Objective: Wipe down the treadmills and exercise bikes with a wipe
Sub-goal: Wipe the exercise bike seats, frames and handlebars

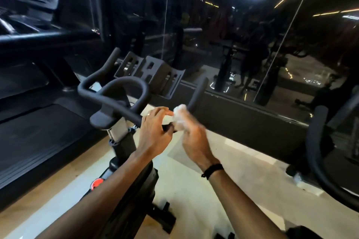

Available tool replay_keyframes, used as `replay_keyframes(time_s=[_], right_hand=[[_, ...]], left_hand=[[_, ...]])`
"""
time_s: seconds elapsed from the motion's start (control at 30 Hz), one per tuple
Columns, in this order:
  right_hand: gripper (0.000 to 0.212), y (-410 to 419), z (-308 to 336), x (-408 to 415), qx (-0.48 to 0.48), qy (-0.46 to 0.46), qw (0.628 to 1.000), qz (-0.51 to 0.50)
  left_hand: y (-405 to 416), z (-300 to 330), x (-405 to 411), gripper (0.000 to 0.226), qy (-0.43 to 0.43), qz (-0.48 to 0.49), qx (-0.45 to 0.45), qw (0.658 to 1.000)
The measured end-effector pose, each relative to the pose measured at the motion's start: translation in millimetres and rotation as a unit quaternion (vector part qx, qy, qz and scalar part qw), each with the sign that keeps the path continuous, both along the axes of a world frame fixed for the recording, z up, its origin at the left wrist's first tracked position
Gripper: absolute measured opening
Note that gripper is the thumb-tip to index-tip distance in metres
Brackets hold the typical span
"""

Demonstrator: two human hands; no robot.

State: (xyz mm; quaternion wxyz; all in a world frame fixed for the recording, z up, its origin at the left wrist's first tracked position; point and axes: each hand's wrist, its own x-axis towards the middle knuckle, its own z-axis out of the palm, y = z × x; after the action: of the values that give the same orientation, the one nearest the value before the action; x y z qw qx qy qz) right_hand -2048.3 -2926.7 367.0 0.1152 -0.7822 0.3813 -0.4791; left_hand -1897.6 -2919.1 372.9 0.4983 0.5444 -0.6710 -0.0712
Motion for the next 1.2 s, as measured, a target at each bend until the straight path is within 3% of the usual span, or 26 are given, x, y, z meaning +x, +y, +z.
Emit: replay_keyframes(time_s=[0.1,0.17,0.37,0.43,0.5,0.8,0.87,1.07,1.13,1.2], right_hand=[[0.036,-13.4,-25.3,11.8,-0.030,0.159,0.987,0.024],[0.034,-18.5,-32.9,20.7,-0.040,0.199,0.979,-0.013],[0.033,-58.9,-17.6,6.9,-0.064,0.249,0.960,-0.108],[0.040,-82.2,-9.9,-5.1,-0.059,0.262,0.952,-0.149],[0.050,-99.9,-3.8,-10.9,-0.033,0.268,0.948,-0.169],[0.036,-15.6,-36.8,38.9,-0.001,0.112,0.991,-0.079],[0.028,-19.6,-36.7,38.2,0.005,0.064,0.995,-0.076],[0.019,-71.5,25.1,8.9,-0.046,-0.150,0.962,-0.222],[0.013,-99.2,51.5,-9.8,-0.087,-0.121,0.948,-0.282],[0.024,-123.6,68.0,-18.4,-0.080,-0.031,0.946,-0.313]], left_hand=[[-16.0,4.2,3.4,0.026,0.039,0.013,0.014,0.999],[-26.8,6.2,7.2,0.026,0.043,0.019,0.058,0.997],[-53.5,14.6,7.7,0.040,-0.101,0.005,0.159,0.982],[-56.6,14.7,5.7,0.048,-0.183,0.021,0.180,0.966],[-56.2,13.6,5.0,0.056,-0.208,0.037,0.179,0.961],[-57.1,26.6,2.0,0.081,-0.139,0.017,0.254,0.957],[-55.2,30.7,1.2,0.075,-0.156,-0.004,0.282,0.947],[-72.9,35.4,-5.9,0.078,-0.029,-0.071,0.310,0.948],[-77.3,30.0,-11.3,0.088,-0.033,-0.085,0.279,0.956],[-78.9,24.7,-16.6,0.091,-0.115,-0.099,0.239,0.959]])
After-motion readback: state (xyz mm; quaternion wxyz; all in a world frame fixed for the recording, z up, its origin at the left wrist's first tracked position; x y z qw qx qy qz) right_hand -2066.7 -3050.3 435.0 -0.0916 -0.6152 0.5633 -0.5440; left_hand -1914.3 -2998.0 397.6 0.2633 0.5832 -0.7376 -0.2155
